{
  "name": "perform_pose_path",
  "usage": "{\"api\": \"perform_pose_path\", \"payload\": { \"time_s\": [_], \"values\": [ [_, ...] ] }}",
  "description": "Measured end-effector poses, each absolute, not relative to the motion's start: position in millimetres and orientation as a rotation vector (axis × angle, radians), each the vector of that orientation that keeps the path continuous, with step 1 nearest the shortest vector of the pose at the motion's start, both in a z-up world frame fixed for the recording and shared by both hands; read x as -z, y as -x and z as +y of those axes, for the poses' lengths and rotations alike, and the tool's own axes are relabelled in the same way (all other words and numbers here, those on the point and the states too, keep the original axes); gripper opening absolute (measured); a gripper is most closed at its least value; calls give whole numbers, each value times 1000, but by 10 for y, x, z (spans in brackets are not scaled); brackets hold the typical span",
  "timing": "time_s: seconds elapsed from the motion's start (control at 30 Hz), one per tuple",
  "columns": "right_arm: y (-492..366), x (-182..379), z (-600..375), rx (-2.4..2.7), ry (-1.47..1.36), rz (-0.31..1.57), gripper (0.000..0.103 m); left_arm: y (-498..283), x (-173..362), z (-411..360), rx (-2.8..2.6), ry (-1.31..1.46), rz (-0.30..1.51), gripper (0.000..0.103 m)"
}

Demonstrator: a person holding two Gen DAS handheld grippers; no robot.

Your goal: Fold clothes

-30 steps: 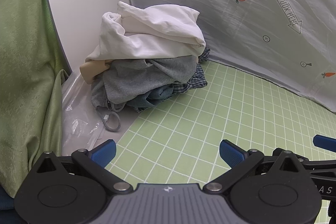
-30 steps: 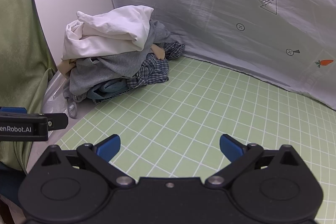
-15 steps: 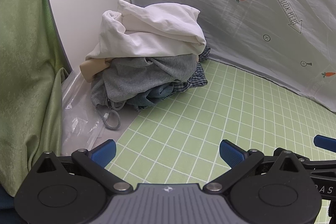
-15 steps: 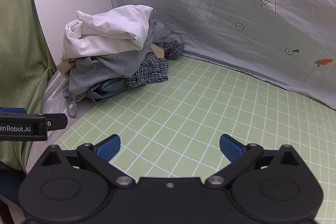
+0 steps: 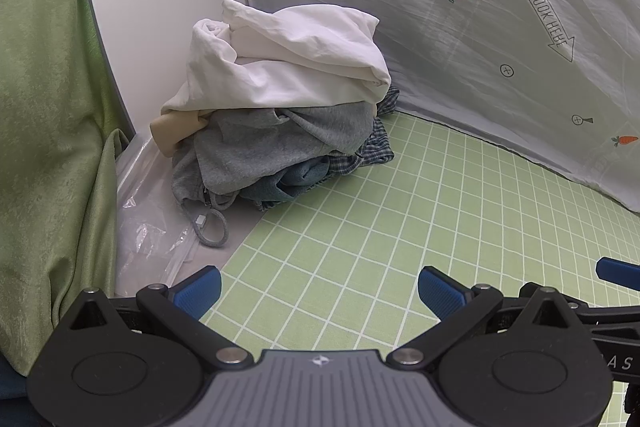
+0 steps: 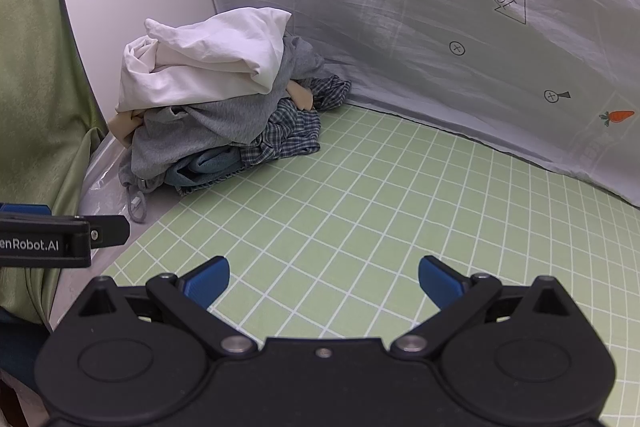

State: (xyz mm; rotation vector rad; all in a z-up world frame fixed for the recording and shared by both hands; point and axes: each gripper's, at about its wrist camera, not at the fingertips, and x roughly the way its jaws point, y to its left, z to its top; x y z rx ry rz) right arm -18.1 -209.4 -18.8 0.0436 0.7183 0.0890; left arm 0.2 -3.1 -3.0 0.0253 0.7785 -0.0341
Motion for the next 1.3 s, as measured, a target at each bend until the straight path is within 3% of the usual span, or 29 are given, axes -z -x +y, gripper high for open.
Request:
{"api": "perform_pose_path", "payload": {
  "time_s": [1.3],
  "values": [
    [-215, 259, -1902, -125, 14, 766, 102, -334, 123, 152, 43, 19, 867, 103]
  ]
}}
